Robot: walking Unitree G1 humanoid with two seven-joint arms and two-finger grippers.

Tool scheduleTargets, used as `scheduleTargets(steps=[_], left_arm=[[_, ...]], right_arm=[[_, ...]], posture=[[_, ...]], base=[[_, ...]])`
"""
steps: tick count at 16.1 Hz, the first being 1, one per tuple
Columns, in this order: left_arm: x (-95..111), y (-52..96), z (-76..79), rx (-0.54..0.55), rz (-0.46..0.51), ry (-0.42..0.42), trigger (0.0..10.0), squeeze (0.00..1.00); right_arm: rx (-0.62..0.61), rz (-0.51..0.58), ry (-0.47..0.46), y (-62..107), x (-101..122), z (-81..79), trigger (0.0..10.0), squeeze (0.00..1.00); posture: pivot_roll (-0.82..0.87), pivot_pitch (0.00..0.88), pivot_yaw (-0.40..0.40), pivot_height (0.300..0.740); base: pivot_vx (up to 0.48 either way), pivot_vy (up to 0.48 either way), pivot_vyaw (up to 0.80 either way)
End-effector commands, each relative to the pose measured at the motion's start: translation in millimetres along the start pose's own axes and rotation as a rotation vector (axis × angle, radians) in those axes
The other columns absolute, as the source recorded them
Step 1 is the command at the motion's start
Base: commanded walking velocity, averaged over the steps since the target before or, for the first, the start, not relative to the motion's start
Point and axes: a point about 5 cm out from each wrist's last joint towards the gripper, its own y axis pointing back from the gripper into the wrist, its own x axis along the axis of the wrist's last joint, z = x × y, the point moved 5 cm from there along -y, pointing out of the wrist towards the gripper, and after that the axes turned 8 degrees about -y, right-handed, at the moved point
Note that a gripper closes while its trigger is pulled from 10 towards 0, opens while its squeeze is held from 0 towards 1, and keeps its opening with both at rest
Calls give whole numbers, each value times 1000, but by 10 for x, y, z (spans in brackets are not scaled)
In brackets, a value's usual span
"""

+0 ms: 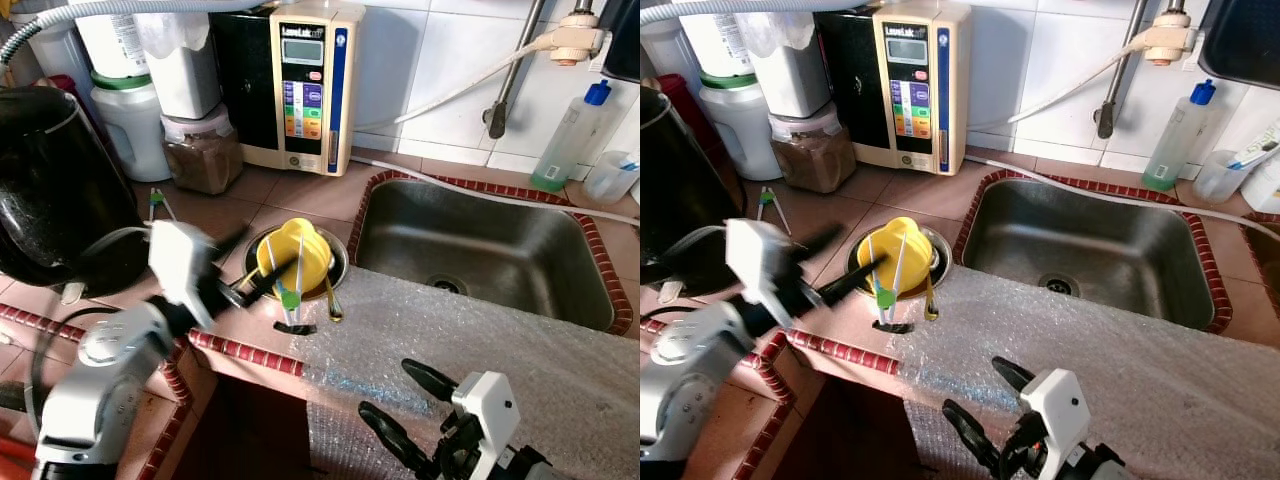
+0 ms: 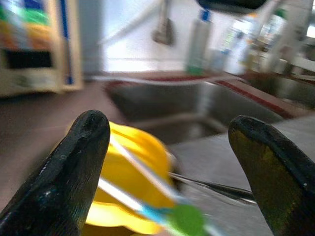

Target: Kitchen organization

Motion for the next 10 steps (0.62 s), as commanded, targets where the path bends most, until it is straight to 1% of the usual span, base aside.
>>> scheduleTargets(steps=[1,2,4,6,7,9,10], left_arm=[[66,-51,44,-37,3,-6,10000,0],[14,-73,81,-71,-44,13,10000,0],[-64,-87,137,-108,-107,-4,10000,0],[-61,-114,144,-104,-111,24,10000,0],[-51,-155,126,-88,-122,34,10000,0],[-56,-193,89,-59,-144,68,10000,0],[-54,-205,86,-56,-148,72,10000,0]], right_arm=[[14,-3,13,-1,3,-15,10000,0],[13,-8,16,2,-5,-8,10000,0],[11,-11,18,1,-12,-4,10000,0],[10,-12,19,-3,-16,-2,10000,0],[10,-13,21,-11,-24,-4,10000,0],[10,-12,21,-19,-26,-10,10000,0],[10,-11,21,-22,-27,-12,10000,0]], posture=[[40,26,32,740],[31,25,33,740],[30,25,35,740],[27,25,38,740],[25,25,42,740],[21,28,48,740],[20,29,48,740]], base=[[0,0,0],[0,0,0],[0,0,0],[0,0,0],[0,0,0],[0,0,0],[0,0,0]])
